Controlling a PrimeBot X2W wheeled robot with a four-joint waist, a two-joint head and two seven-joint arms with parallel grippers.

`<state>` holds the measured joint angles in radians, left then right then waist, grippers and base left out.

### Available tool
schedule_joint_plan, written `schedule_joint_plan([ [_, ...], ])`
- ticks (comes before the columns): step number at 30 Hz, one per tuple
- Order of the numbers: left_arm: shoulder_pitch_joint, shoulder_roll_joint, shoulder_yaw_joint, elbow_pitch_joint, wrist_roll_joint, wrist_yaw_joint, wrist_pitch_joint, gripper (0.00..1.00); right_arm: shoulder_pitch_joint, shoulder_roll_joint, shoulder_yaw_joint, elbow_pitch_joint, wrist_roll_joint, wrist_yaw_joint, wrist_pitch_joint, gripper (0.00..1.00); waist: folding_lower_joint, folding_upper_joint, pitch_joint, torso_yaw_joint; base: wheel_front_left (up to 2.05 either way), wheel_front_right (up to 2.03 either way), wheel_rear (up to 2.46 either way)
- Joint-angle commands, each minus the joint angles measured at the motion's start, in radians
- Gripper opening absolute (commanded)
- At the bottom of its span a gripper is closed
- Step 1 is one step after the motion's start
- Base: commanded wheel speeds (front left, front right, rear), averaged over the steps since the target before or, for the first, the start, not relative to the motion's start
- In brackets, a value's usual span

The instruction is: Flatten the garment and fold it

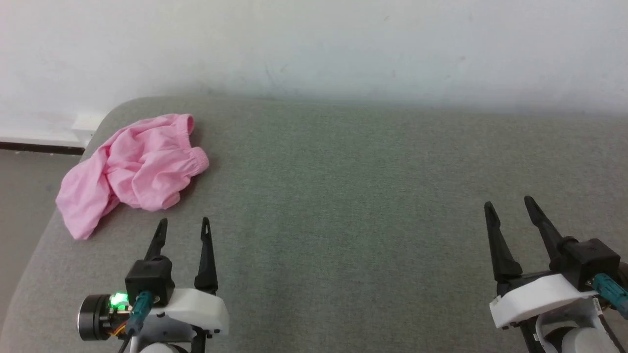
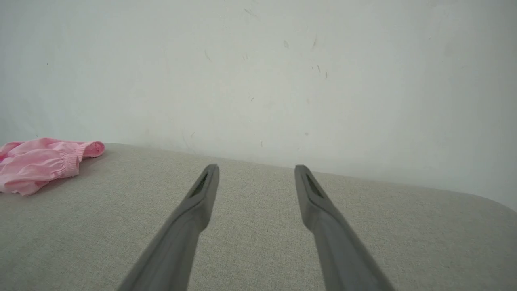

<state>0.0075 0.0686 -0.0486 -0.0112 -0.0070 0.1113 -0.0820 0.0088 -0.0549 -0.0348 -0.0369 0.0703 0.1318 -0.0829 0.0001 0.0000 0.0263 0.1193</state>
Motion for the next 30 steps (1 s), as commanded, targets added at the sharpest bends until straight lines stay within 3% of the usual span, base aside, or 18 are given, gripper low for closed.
schedule_joint_plan([
  [1, -0.020, 0.008, -0.004, -0.005, -0.003, 0.009, -0.011, 1.00, 0.001, 0.002, -0.003, -0.009, 0.007, 0.000, -0.010, 1.00, -0.0001, 0.0000, 0.004, 0.017, 0.00, 0.00, 0.00],
  [30, -0.045, -0.006, 0.016, -0.002, -0.015, 0.059, -0.072, 1.00, 0.000, 0.003, 0.008, -0.037, 0.012, -0.001, -0.071, 1.00, -0.0001, 0.0000, 0.043, 0.208, 0.00, 0.00, 0.00],
])
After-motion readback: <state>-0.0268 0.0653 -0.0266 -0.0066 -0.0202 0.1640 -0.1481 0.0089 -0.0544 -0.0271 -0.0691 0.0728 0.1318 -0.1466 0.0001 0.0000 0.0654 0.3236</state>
